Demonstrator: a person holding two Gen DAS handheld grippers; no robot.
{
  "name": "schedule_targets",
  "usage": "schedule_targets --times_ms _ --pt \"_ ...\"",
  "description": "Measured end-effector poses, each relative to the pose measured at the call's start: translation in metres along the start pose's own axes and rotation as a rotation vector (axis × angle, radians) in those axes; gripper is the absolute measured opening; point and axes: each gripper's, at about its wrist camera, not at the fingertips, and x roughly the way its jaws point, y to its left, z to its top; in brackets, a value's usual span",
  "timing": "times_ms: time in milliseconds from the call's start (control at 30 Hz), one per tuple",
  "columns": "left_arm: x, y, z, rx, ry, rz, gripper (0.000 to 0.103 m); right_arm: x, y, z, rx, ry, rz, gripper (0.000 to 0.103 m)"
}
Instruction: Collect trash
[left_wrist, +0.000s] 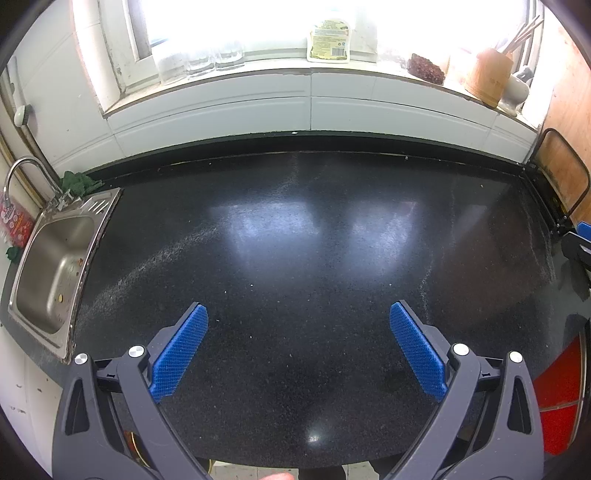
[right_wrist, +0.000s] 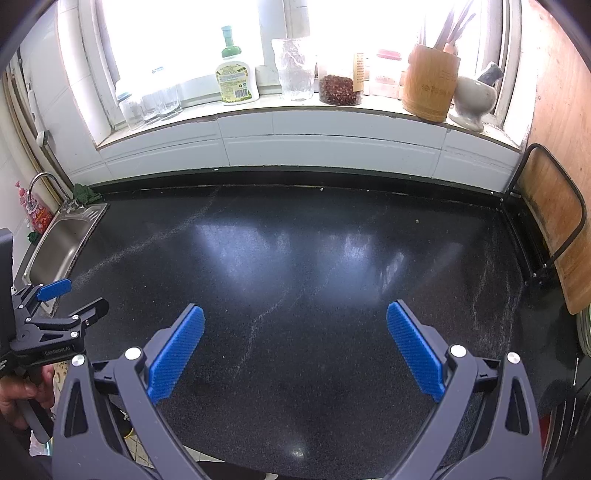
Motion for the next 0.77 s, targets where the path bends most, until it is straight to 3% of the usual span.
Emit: schedule_targets --times_ms 433,767 --pt "0.0 -0.004 0.0 0.001 -0.015 0.005 0.096 0.001 -0.002 -0.003 0.008 0.0 0.001 0.096" --pt "0.02 -0.007 0.002 0.006 0.022 0.007 0.096 0.01 -0.012 -0.011 0.024 -0.001 -0.012 0.096"
